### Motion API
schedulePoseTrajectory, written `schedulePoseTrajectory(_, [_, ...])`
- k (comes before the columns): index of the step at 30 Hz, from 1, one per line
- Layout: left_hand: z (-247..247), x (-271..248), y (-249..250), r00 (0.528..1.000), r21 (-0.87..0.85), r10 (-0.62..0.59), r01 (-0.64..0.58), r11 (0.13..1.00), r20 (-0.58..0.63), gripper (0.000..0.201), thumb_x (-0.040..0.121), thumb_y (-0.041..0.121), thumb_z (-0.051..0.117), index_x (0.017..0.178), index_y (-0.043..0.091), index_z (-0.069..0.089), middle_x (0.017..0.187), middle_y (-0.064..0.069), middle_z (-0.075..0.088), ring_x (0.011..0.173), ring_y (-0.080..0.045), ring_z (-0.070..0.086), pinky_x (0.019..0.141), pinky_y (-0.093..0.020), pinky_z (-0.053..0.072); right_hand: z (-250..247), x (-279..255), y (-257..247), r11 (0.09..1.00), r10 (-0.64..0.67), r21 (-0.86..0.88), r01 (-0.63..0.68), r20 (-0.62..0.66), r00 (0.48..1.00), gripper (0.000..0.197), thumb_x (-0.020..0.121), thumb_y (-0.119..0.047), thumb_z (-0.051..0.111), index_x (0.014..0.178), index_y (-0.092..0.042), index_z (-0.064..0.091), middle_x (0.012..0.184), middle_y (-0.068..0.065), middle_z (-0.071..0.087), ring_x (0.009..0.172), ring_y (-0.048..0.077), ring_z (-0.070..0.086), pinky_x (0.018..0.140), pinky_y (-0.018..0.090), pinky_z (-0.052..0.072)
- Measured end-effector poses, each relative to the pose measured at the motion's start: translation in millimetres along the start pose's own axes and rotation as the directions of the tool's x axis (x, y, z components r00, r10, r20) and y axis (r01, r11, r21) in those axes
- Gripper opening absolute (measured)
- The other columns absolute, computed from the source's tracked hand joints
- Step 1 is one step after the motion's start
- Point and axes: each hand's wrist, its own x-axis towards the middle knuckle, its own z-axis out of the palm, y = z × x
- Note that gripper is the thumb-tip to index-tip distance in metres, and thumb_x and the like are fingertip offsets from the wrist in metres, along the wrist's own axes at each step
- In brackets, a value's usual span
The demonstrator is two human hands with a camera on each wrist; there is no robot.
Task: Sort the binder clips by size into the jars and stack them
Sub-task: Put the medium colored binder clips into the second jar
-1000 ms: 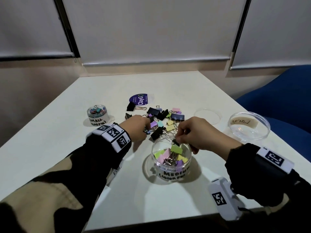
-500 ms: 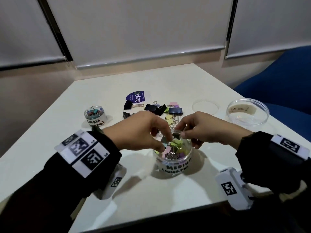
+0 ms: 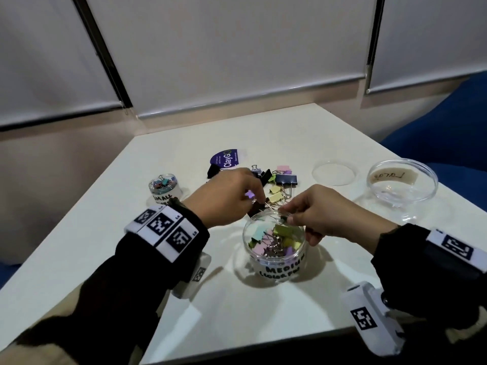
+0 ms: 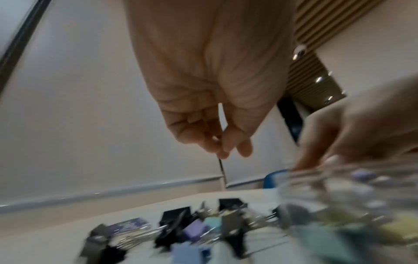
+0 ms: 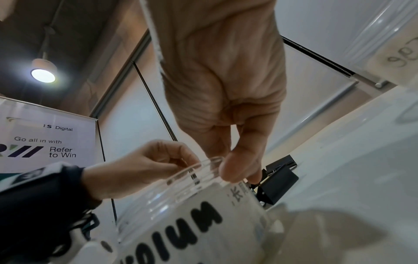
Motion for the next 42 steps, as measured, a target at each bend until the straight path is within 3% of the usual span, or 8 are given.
schedulePoseTrajectory(8, [24.6,34.2,-49.1,0.958,0.163,-0.218,0.188,0.968,0.188,0.040,0.087,0.012,0.063,0.126,0.024,0.058,0.120,0.000,0.063,0.102,-0.016,0.059,0.089,-0.033,0.050,3.0,-3.7,1.3,0.999,0.022,0.047,-0.022,-0.008,1.000,0.026,0.091,-0.011,0.064,0.115,-0.020,0.070,0.066,0.018,0.069,0.041,0.019,0.058,0.056,0.032,0.060])
schedulePoseTrajectory(11, [32.5,36.8,-54.6,0.939,0.227,-0.240,0.185,0.956,0.246,0.036,0.086,0.015,0.065,0.121,0.025,0.062,0.119,0.003,0.063,0.104,-0.016,0.059,0.091,-0.034,0.050,4.1,-2.7,2.4,0.998,0.034,0.058,-0.034,-0.008,0.999,0.027,0.091,-0.012,0.063,0.115,-0.021,0.070,0.079,0.023,0.072,0.043,0.021,0.059,0.057,0.033,0.060])
schedulePoseTrajectory(17, [41.8,33.6,-56.8,0.935,0.228,-0.291,0.244,0.943,0.203,0.029,0.086,0.025,0.068,0.114,0.019,0.063,0.109,-0.001,0.063,0.095,-0.018,0.058,0.078,-0.028,0.048,5.3,-3.6,0.0,0.999,0.037,0.029,-0.036,-0.024,0.999,0.026,0.091,-0.012,0.063,0.115,-0.020,0.070,0.067,0.015,0.068,0.039,0.018,0.057,0.054,0.031,0.060])
schedulePoseTrajectory(24, [15.9,20.1,-44.1,0.956,0.040,-0.277,0.274,0.961,0.098,0.017,0.081,0.018,0.065,0.099,0.018,0.066,0.092,0.001,0.064,0.079,-0.013,0.056,0.065,-0.024,0.041,2.4,-5.4,-1.5,0.999,0.051,0.020,-0.050,-0.016,0.999,0.027,0.091,-0.011,0.063,0.117,-0.019,0.069,0.046,0.006,0.061,0.036,0.015,0.057,0.055,0.030,0.060])
schedulePoseTrajectory(27, [-11.7,2.8,-31.6,0.970,-0.198,-0.242,0.237,0.951,-0.001,0.013,0.080,0.015,0.069,0.091,0.022,0.066,0.094,0.001,0.068,0.075,-0.015,0.063,0.069,-0.027,0.052,-0.1,-5.2,-1.6,0.998,0.056,0.026,-0.056,0.001,0.998,0.028,0.091,-0.011,0.064,0.118,-0.017,0.069,0.041,0.002,0.060,0.036,0.014,0.058,0.053,0.027,0.059])
schedulePoseTrajectory(30, [-21.4,-14.4,-14.6,0.976,-0.374,-0.211,0.216,0.902,0.054,0.008,0.083,0.017,0.070,0.087,0.024,0.069,0.082,0.006,0.069,0.076,-0.025,0.068,0.073,-0.039,0.060,-1.1,-4.8,-3.6,0.999,0.047,0.006,-0.047,0.006,0.999,0.028,0.090,-0.010,0.064,0.118,-0.016,0.068,0.039,-0.003,0.060,0.036,0.013,0.057,0.051,0.025,0.058])
schedulePoseTrajectory(34, [-13.0,-24.3,8.8,0.983,-0.344,-0.153,0.178,0.922,0.098,0.007,0.092,0.025,0.061,0.093,0.023,0.068,0.076,0.011,0.064,0.070,-0.018,0.067,0.072,-0.040,0.059,-0.7,-5.7,-6.5,0.999,0.044,-0.022,-0.044,0.008,0.999,0.028,0.091,-0.009,0.064,0.118,-0.015,0.068,0.035,-0.006,0.057,0.036,0.014,0.057,0.052,0.027,0.059])
schedulePoseTrajectory(42, [-3.7,-17.8,45.3,0.977,-0.012,-0.037,0.040,0.999,0.208,0.020,0.083,0.025,0.062,0.097,0.029,0.076,0.075,0.013,0.059,0.064,0.004,0.054,0.058,-0.007,0.037,0.6,-5.6,-8.6,0.998,0.045,-0.034,-0.045,0.013,0.999,0.026,0.091,-0.009,0.063,0.115,-0.017,0.069,0.033,-0.006,0.054,0.034,0.015,0.055,0.055,0.030,0.059])
